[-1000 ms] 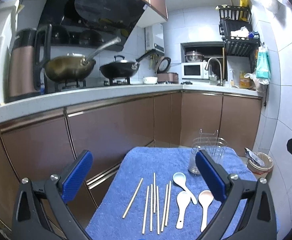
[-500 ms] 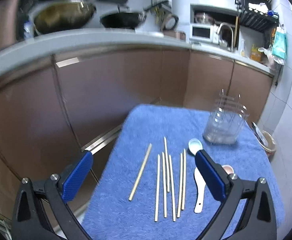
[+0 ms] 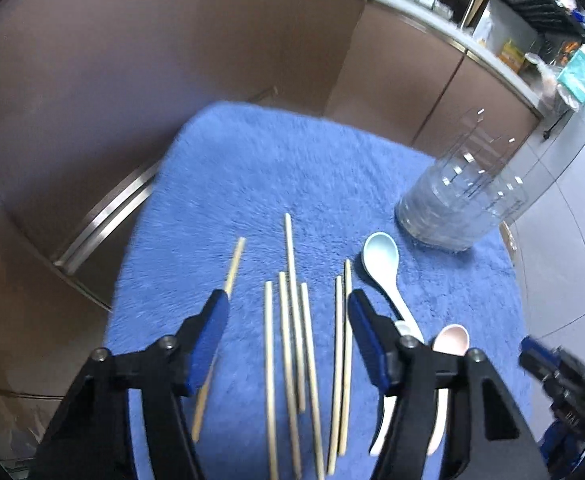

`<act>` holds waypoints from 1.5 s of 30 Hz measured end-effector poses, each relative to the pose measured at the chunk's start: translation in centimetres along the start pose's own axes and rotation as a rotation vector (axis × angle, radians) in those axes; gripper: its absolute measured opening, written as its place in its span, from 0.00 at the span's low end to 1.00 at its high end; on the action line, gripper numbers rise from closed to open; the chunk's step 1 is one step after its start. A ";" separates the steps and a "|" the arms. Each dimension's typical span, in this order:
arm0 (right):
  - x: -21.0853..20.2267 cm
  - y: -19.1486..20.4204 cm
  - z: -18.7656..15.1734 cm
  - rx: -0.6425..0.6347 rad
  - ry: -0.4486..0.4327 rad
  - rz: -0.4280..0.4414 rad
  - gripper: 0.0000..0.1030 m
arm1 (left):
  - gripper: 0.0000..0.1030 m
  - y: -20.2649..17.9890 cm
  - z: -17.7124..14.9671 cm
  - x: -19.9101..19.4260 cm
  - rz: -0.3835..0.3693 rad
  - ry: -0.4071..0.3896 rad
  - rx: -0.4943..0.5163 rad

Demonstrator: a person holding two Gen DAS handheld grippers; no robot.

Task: Organize utensils
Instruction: 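Grasp a wooden chopstick with the left tool while the right tool grasps the pink spoon, then carry chopstick and pink spoon over the wire holder and release both into it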

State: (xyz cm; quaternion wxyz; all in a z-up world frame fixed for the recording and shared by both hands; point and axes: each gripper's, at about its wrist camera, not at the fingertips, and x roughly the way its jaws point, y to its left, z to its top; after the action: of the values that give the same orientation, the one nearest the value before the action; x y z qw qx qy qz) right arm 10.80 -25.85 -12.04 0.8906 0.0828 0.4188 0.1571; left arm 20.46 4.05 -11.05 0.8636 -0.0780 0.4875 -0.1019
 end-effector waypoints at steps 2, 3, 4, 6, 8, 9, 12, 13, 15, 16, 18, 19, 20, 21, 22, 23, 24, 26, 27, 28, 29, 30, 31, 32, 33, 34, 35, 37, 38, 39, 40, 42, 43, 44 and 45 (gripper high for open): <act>1.6 -1.0 0.4 0.033 0.056 0.043 0.26 | 0.48 -0.3 1.4 2.7 -0.008 0.063 0.005; 2.3 -1.3 0.6 0.041 0.074 0.055 0.25 | 0.47 -0.4 2.0 3.7 0.000 0.083 0.012; 3.1 -1.7 0.8 0.051 0.098 0.071 0.25 | 0.46 -0.6 2.4 4.5 0.007 0.096 0.022; 4.4 -2.2 1.2 0.061 0.139 0.091 0.25 | 0.45 -0.7 3.3 6.2 0.021 0.127 0.036; 5.5 -2.6 1.6 0.067 0.169 0.101 0.25 | 0.42 -0.9 4.0 7.9 0.035 0.164 0.047; 6.2 -2.8 1.9 0.068 0.188 0.111 0.25 | 0.41 -1.0 4.3 8.5 0.039 0.180 0.055; 7.5 -3.2 2.4 0.069 0.227 0.144 0.25 | 0.39 -1.0 4.9 10.2 0.058 0.231 0.073; 7.8 -3.3 2.5 0.065 0.235 0.147 0.25 | 0.37 -0.9 5.0 10.8 0.064 0.249 0.074; 8.9 -3.4 2.8 0.048 0.266 0.150 0.25 | 0.35 -0.7 5.1 11.6 0.075 0.276 0.074; 9.3 -3.5 2.8 0.041 0.274 0.146 0.25 | 0.34 -0.6 5.3 12.0 0.082 0.283 0.074; 9.3 -3.5 2.8 0.033 0.288 0.152 0.26 | 0.34 -0.7 5.3 12.4 0.092 0.286 0.085; 9.5 -3.5 2.9 0.028 0.294 0.156 0.26 | 0.33 -0.9 5.4 12.5 0.096 0.285 0.095; 9.8 -3.5 3.0 0.021 0.302 0.158 0.26 | 0.29 -1.0 5.5 12.6 0.100 0.285 0.102; 10.2 -3.6 3.1 0.017 0.311 0.162 0.26 | 0.27 -1.1 5.6 12.7 0.104 0.285 0.104; 10.5 -3.7 3.2 0.016 0.318 0.168 0.26 | 0.23 -1.2 5.6 12.8 0.110 0.283 0.108; 10.8 -3.7 3.2 0.012 0.328 0.177 0.26 | 0.18 -1.3 5.6 12.8 0.116 0.279 0.110; 11.1 -3.7 3.3 0.005 0.333 0.180 0.26 | 0.14 -1.4 5.5 12.7 0.116 0.276 0.111; 11.7 -3.4 3.3 -0.025 0.346 0.195 0.21 | 0.05 -1.7 5.4 12.7 0.114 0.267 0.111; 11.8 -3.4 3.3 -0.032 0.350 0.214 0.12 | 0.05 -1.8 5.2 12.5 0.111 0.263 0.109; 11.9 -3.5 3.1 -0.037 0.352 0.223 0.10 | 0.05 -1.9 5.0 12.2 0.107 0.251 0.103; 11.8 -3.5 3.1 -0.047 0.349 0.224 0.08 | 0.05 -2.0 4.9 11.7 0.103 0.229 0.099; 11.4 -3.3 3.0 -0.069 0.338 0.216 0.08 | 0.05 -2.2 4.7 11.2 0.102 0.213 0.099; 11.1 -3.3 3.0 -0.079 0.330 0.209 0.08 | 0.05 -2.4 4.5 10.5 0.100 0.189 0.098; 10.6 -3.4 2.9 -0.088 0.316 0.206 0.08 | 0.05 -2.4 4.1 9.5 0.094 0.170 0.095; 9.9 -3.5 2.9 -0.095 0.298 0.202 0.08 | 0.05 -2.5 4.0 8.4 0.086 0.140 0.092; 9.2 -3.5 2.9 -0.101 0.282 0.197 0.08 | 0.05 -2.6 4.0 7.4 0.082 0.118 0.090; 8.2 -3.4 3.0 -0.110 0.256 0.186 0.08 | 0.05 -2.8 3.9 6.0 0.082 0.087 0.088; 5.8 -3.4 3.5 -0.132 0.194 0.158 0.08 | 0.05 -3.4 3.8 3.2 0.068 0.031 0.078; 4.5 -3.3 3.9 -0.142 0.158 0.140 0.08 | 0.05 -3.6 4.1 1.4 0.040 -0.006 0.065; 2.9 -3.2 4.6 -0.154 0.113 0.118 0.08 | 0.05 -3.9 4.5 0.2 0.023 -0.032 0.057; 1.5 -3.1 5.2 -0.163 0.069 0.100 0.08 | 0.05 -4.4 5.0 -2.1 -0.012 -0.091 0.047; -1.4 -2.9 6.8 -0.181 -0.025 0.053 0.08 | 0.05 -5.7 6.6 -4.6 -0.062 -0.176 0.046; -3.1 -2.7 7.9 -0.193 -0.090 0.015 0.08 | 0.05 -6.6 7.2 -6.6 -0.089 -0.238 0.051; -4.7 -2.5 9.0 -0.202 -0.160 -0.030 0.08 | 0.05 -7.4 7.7 -8.2 -0.112 -0.288 0.057; -5.8 -2.5 9.7 -0.204 -0.208 -0.064 0.08 | 0.05 -8.1 8.4 -9.3 -0.140 -0.338 0.061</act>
State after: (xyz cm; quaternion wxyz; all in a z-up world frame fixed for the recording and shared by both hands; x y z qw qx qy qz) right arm 15.35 -30.34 -2.37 0.9375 -0.0055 0.3086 0.1608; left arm 22.18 -1.17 2.82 0.9261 -0.1013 0.3254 -0.1619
